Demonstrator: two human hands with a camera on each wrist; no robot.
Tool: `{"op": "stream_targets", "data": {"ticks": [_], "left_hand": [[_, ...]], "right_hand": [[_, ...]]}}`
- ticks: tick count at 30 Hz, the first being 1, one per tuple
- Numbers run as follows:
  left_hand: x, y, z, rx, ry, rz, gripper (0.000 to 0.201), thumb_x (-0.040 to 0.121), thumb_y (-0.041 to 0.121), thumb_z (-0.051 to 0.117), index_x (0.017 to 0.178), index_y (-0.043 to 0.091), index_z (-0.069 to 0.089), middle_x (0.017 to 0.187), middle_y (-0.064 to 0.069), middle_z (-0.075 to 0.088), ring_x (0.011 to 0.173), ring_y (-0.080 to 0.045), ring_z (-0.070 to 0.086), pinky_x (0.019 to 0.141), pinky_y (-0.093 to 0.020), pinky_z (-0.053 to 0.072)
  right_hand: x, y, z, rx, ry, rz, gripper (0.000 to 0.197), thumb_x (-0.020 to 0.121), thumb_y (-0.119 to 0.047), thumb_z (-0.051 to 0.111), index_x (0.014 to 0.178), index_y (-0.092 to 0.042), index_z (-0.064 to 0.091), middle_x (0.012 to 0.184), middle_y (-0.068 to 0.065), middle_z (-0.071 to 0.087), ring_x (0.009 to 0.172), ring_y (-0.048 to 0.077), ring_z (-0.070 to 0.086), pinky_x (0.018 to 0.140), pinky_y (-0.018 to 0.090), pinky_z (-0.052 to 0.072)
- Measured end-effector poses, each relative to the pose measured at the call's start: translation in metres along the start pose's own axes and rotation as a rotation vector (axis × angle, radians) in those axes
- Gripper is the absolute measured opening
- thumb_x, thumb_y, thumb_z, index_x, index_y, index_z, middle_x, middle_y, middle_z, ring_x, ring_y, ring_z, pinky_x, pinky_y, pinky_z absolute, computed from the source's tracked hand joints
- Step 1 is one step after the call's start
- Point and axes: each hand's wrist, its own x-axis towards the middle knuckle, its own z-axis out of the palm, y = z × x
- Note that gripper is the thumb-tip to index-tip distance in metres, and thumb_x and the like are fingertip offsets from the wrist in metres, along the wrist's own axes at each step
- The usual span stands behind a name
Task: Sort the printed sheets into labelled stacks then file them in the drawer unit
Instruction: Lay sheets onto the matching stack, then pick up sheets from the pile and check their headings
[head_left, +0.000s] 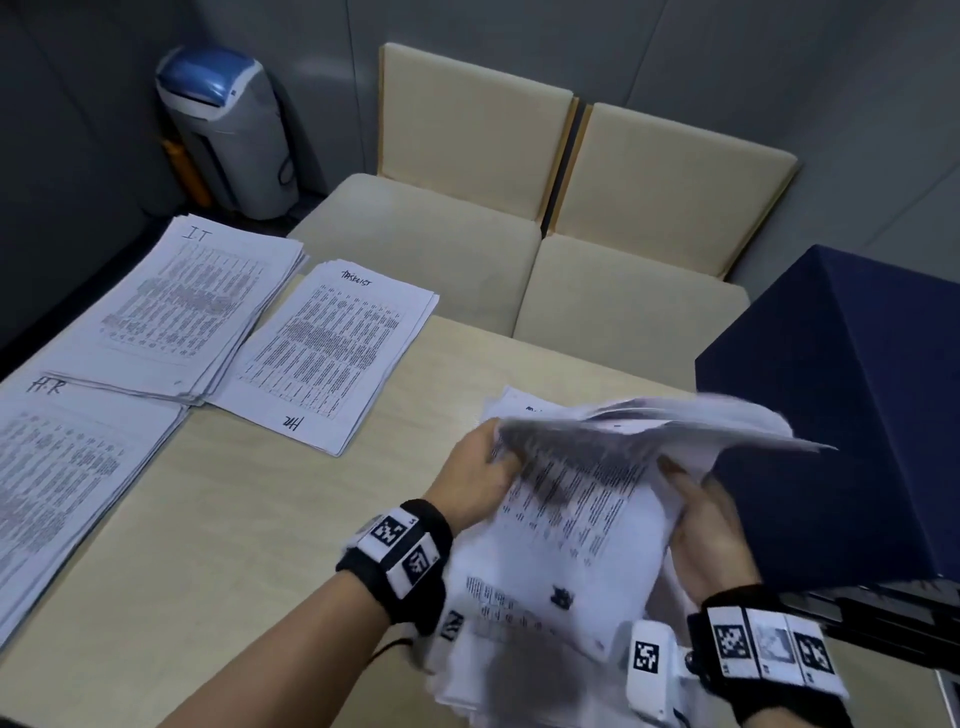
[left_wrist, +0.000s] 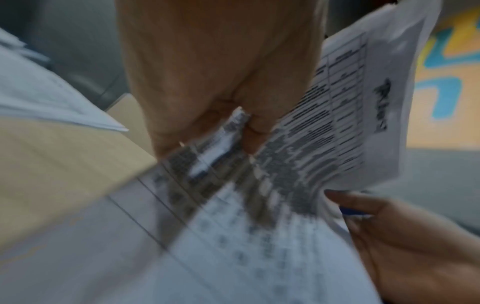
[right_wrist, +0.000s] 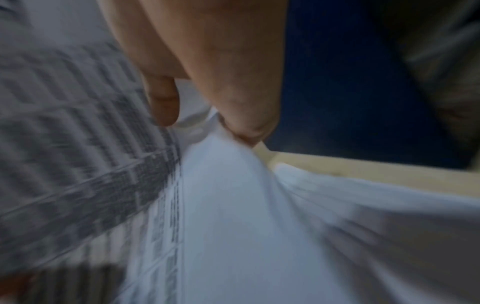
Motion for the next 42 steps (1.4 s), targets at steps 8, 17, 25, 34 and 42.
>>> {"op": "stream_targets", "data": {"ticks": [8, 17, 25, 34, 42], "left_hand": [[0.0, 0.058, -0.006, -0.315, 0.399, 0.3, 0.015, 0.103, 0.029, 0.048, 0.112, 0.018, 0.052, 0.099, -0.007, 0.068, 0.095, -0.037, 0.064, 0.08, -0.051, 0.056], [0.004, -0.03, -0.112, 0.014, 0.541, -0.04, 0.02, 0.098, 0.025, 0.061, 0.086, 0.009, 0.065, 0.073, 0.001, 0.062, 0.065, -0.017, 0.053, 0.061, -0.029, 0.043], [0.051, -0.071, -0.269, 0.377, 0.625, -0.434, 0.029, 0.099, 0.023, 0.054, 0.117, 0.002, 0.064, 0.104, -0.02, 0.069, 0.083, -0.033, 0.064, 0.072, -0.035, 0.053], [0.109, -0.1, -0.294, 0.669, 0.56, -0.548, 0.031, 0.096, 0.015, 0.051, 0.124, 0.0, 0.057, 0.117, -0.023, 0.061, 0.104, -0.037, 0.061, 0.084, -0.041, 0.054], [0.091, -0.074, -0.181, 0.819, 0.586, -0.13, 0.025, 0.085, 0.015, 0.064, 0.108, 0.009, 0.059, 0.115, -0.013, 0.055, 0.11, -0.033, 0.05, 0.093, -0.045, 0.037]], "right_hand": [[-0.046, -0.049, 0.065, -0.148, 0.08, -0.623, 0.025, 0.104, -0.014, 0.056, 0.128, -0.013, 0.056, 0.121, -0.002, 0.066, 0.109, 0.001, 0.061, 0.093, 0.012, 0.049], [-0.018, 0.014, 0.121, -0.516, -0.076, -0.393, 0.017, 0.099, -0.016, 0.063, 0.115, -0.013, 0.057, 0.096, -0.005, 0.066, 0.086, 0.003, 0.061, 0.066, 0.009, 0.047], [-0.009, 0.068, 0.106, -0.719, 0.023, -0.064, 0.029, 0.094, -0.015, 0.07, 0.118, -0.01, 0.055, 0.111, 0.008, 0.065, 0.104, 0.027, 0.062, 0.091, 0.036, 0.046], [-0.004, 0.078, 0.08, -0.928, 0.145, 0.044, 0.028, 0.087, -0.022, 0.078, 0.109, -0.02, 0.06, 0.116, 0.012, 0.063, 0.1, 0.023, 0.062, 0.097, 0.044, 0.052], [-0.006, 0.069, 0.044, -1.168, 0.466, 0.266, 0.086, 0.063, -0.056, 0.089, 0.123, -0.008, 0.051, 0.133, 0.023, 0.046, 0.123, 0.043, 0.047, 0.101, 0.057, 0.047]]}}
